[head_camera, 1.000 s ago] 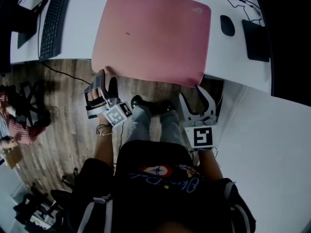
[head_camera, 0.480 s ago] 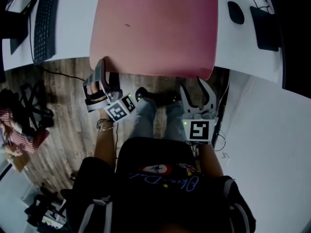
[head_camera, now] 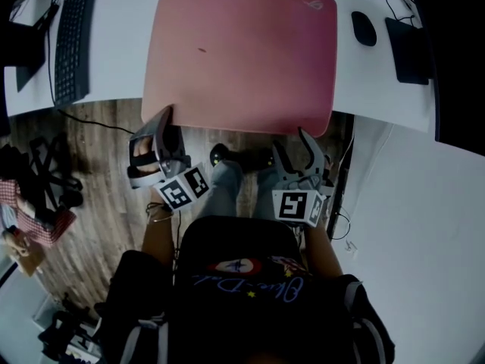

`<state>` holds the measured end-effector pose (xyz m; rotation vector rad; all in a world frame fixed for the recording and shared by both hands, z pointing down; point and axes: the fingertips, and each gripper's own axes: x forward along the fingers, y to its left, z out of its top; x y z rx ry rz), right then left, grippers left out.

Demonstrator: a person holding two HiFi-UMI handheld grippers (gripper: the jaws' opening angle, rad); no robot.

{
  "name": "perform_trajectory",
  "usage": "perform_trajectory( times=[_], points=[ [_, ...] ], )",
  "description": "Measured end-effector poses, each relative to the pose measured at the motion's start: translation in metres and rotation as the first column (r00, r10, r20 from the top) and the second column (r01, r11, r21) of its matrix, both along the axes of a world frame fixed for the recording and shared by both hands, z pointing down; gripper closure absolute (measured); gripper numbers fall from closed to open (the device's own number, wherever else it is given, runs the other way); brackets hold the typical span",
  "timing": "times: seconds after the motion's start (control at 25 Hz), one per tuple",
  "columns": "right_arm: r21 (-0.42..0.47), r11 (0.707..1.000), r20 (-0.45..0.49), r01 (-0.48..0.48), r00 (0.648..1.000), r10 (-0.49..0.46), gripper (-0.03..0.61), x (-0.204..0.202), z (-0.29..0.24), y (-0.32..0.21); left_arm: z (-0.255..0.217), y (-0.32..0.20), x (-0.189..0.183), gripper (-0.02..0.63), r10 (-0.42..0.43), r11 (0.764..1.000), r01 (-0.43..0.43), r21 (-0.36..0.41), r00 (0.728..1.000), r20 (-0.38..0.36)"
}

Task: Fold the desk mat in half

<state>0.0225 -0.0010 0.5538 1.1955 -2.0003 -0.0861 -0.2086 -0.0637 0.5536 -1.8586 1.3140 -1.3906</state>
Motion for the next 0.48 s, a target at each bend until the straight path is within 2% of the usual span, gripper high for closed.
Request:
perform_trajectory(
  times=[0.24, 0.36, 0.48],
  points=[
    [0.009, 1.000, -0.052, -0.016, 0.999, 0.016, 0.351, -0.002, 0.005, -0.007, -0.020, -0.006, 0.003, 0.589, 0.033, 0.999, -0.035, -0.030, 0.997, -0.067],
    [0.013, 1.000, -0.068, -0.022, 0.997, 0.023, 0.357, 0.000, 0.002, -0.012, -0.026, -0.008, 0.004, 0.589, 0.030, 0.998, -0.036, -0.050, 0.992, -0.125],
    [0.006, 1.000, -0.072, -0.027, 0.997, 0.028, 0.430, 0.001, -0.002, -0.014, -0.034, -0.011, 0.004, 0.589, 0.031, 0.997, -0.041, -0.064, 0.987, -0.158]
  ],
)
